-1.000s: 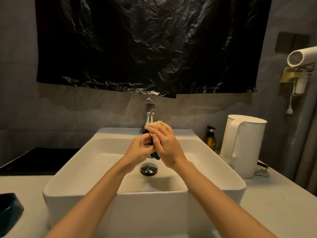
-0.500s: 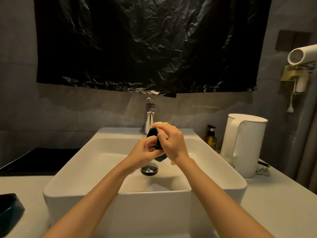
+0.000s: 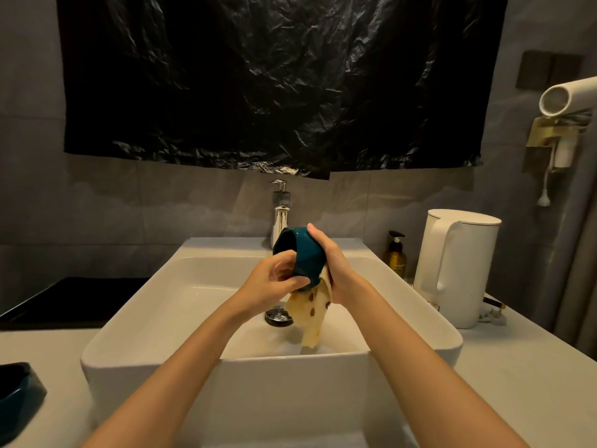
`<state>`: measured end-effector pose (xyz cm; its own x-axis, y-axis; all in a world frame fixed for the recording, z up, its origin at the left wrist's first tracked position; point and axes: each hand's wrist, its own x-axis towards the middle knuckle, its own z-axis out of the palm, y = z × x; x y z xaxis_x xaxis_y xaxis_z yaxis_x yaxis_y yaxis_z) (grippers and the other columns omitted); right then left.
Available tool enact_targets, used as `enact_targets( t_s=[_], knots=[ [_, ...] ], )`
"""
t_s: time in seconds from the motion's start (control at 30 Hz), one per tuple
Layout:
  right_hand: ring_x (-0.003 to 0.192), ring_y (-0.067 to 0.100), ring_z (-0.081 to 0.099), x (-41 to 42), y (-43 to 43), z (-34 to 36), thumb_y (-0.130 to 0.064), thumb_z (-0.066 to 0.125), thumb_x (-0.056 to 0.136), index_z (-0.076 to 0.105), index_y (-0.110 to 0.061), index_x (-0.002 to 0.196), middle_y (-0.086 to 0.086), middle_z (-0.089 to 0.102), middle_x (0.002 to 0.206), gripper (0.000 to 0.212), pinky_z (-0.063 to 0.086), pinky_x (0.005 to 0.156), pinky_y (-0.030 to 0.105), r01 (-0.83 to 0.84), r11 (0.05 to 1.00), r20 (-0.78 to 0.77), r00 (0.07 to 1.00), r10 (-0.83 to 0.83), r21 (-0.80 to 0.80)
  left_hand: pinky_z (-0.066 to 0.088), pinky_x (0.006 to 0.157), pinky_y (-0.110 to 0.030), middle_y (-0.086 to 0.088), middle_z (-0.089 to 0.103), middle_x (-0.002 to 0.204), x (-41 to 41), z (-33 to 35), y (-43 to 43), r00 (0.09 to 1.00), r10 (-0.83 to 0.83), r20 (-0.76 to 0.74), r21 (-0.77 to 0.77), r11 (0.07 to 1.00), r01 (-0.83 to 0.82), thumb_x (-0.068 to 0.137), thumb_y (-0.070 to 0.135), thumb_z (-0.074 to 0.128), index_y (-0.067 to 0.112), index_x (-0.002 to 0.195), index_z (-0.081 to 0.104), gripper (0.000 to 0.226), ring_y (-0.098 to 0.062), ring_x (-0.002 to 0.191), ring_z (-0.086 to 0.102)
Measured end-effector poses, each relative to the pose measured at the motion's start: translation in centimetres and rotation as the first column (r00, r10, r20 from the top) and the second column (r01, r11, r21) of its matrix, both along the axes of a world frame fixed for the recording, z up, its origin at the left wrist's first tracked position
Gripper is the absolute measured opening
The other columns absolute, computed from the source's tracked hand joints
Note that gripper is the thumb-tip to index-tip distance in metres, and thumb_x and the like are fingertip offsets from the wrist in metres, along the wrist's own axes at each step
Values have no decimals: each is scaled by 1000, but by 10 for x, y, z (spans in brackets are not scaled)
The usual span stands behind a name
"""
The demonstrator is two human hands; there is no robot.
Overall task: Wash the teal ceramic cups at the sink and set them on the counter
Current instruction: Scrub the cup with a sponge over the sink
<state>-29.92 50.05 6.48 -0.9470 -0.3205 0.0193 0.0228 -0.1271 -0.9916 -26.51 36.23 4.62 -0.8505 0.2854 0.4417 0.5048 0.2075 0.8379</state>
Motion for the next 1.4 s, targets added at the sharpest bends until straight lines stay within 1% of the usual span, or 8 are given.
enact_targets(
  t_s=[0.27,0.47,0.67,0.77,0.9,1.1,1.3,1.4],
  knots=[
    [105,16,59,-4,-16,-10,-41,47,96,40,-25,136,4,56,122,44,55,75,20,95,995,-359,930,-82,19,55,87,-38,-8,69,111,-7,8,-5,985,-33,170,338,941,-27,85,9,65,12,121,58,36,-23,103,66],
    [112,19,57,-7,-24,-17,-46,32,100,43,-33,135,3,53,129,40,53,92,32,124,992,-471,876,-103,14,58,80,-31,-7,68,110,-7,9,-10,981,-20,192,365,930,-53,83,2,65,11,118,55,37,-23,100,67],
    [130,2,34,-5,-21,-25,-20,34,100,53,-22,131,-5,53,135,36,25,110,15,482,844,-931,361,50,233,58,78,-31,-11,71,99,-11,2,-10,989,120,84,196,971,-134,83,-2,66,5,109,61,27,-23,92,69],
    [125,-1,36,-13,-20,-24,-22,34,101,52,-24,132,-5,54,131,36,27,104,10,516,820,-915,402,23,247,58,77,-34,-15,70,98,-10,-1,-8,994,105,37,118,987,-108,81,-2,67,1,106,61,26,-25,89,70],
    [110,8,52,-20,-19,-23,-31,31,97,60,-21,121,-6,61,116,39,44,98,34,496,840,-823,556,-113,220,57,75,-25,-9,70,100,-8,-2,-6,995,92,29,49,994,-93,80,1,70,5,109,61,30,-20,91,69],
    [130,10,37,-12,-18,-24,-29,29,97,56,-17,129,-2,56,132,44,23,109,13,603,765,-953,301,45,226,57,70,-27,-12,70,91,-9,-1,-6,996,85,-33,80,993,-82,80,-8,65,1,102,61,24,-18,80,70],
    [100,10,60,-19,-20,-18,-30,36,90,69,-20,108,-3,68,107,39,51,90,39,452,880,-730,649,-213,146,54,82,-21,-9,70,97,-11,-8,-4,994,86,-66,-74,993,-91,79,-4,68,3,101,62,24,-18,92,68],
    [114,9,51,-14,-16,-23,-28,31,90,66,-19,112,-6,65,113,42,43,98,23,530,828,-906,417,-68,182,55,81,-23,-7,70,93,-10,-7,-4,995,66,-78,-48,996,-70,79,-3,69,3,100,63,23,-17,90,68]
  ],
)
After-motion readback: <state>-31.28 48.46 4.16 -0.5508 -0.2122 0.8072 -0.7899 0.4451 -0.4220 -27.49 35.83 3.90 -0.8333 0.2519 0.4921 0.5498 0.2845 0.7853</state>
